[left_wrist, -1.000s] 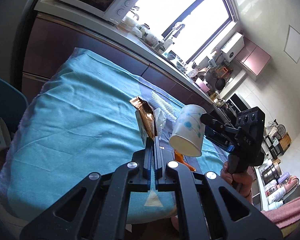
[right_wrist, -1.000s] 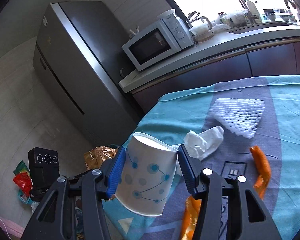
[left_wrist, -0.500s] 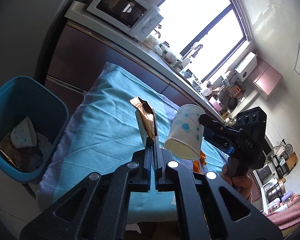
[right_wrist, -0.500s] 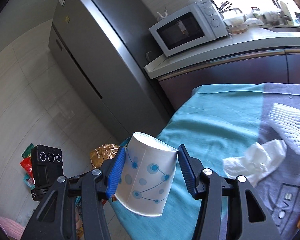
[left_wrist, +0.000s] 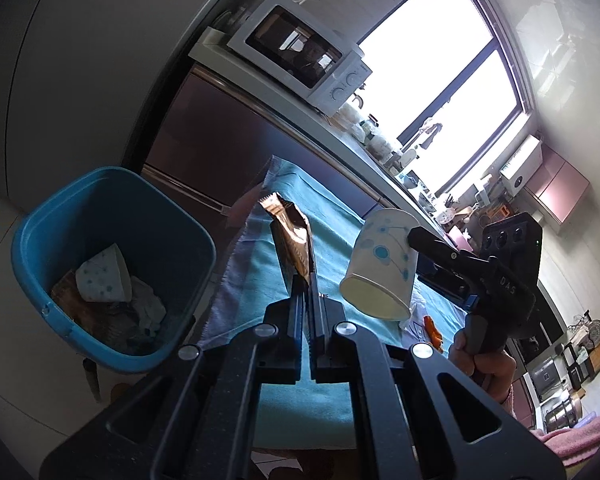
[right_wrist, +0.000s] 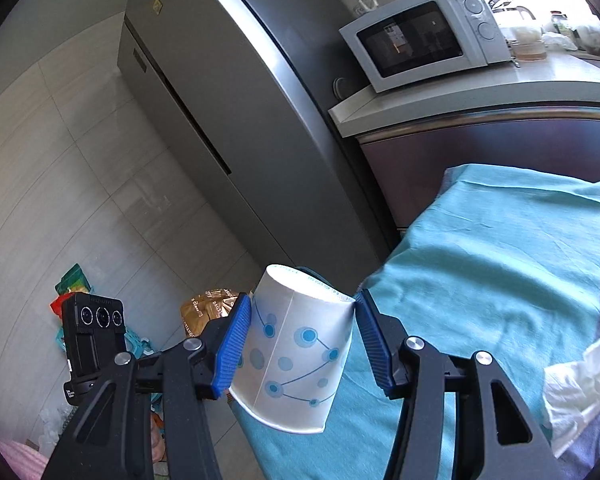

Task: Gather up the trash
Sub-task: 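Carry the foil wrapper and dotted cup to the teal bin and open both tools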

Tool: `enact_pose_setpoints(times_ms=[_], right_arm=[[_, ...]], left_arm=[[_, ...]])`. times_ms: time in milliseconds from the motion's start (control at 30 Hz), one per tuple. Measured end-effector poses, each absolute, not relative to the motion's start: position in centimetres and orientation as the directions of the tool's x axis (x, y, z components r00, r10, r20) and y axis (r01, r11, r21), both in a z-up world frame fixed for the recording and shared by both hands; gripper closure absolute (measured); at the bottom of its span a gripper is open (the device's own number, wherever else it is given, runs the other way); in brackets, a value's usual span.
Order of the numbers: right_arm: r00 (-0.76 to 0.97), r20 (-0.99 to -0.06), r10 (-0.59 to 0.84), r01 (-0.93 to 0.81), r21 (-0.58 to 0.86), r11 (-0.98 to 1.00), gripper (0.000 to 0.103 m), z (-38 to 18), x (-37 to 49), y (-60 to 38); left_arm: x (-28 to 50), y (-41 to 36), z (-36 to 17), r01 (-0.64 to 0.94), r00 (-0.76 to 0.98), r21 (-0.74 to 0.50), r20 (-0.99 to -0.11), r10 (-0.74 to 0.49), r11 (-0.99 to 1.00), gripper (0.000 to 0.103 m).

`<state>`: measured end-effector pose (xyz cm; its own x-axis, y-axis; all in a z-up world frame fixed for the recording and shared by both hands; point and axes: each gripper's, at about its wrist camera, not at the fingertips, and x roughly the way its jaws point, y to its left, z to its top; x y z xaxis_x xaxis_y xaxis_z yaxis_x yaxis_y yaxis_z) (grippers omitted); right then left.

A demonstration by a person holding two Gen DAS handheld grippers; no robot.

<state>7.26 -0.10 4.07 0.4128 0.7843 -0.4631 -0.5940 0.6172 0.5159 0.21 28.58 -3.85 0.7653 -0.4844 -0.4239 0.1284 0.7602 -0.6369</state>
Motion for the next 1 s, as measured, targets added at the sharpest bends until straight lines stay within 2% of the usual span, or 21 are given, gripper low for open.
enact_pose_setpoints(times_ms=[567, 1000], right_arm=[[0.345, -0.494, 0.798, -0.647, 0.491, 0.584, 0.051, 3.4, 10.1, 8.1], [0.312, -0.592, 0.743, -0.632, 0.454, 0.627, 0.051, 0.0, 12.6, 14.3]], left_arm=[[1.4, 34.6, -5.3, -0.062, 0.814, -0.572, -0.503, -0.291, 0.818, 0.100], [3.6, 36.6, -8.9, -0.170, 0.773, -0.544, -0.591, -0.231, 0.822, 0.100]])
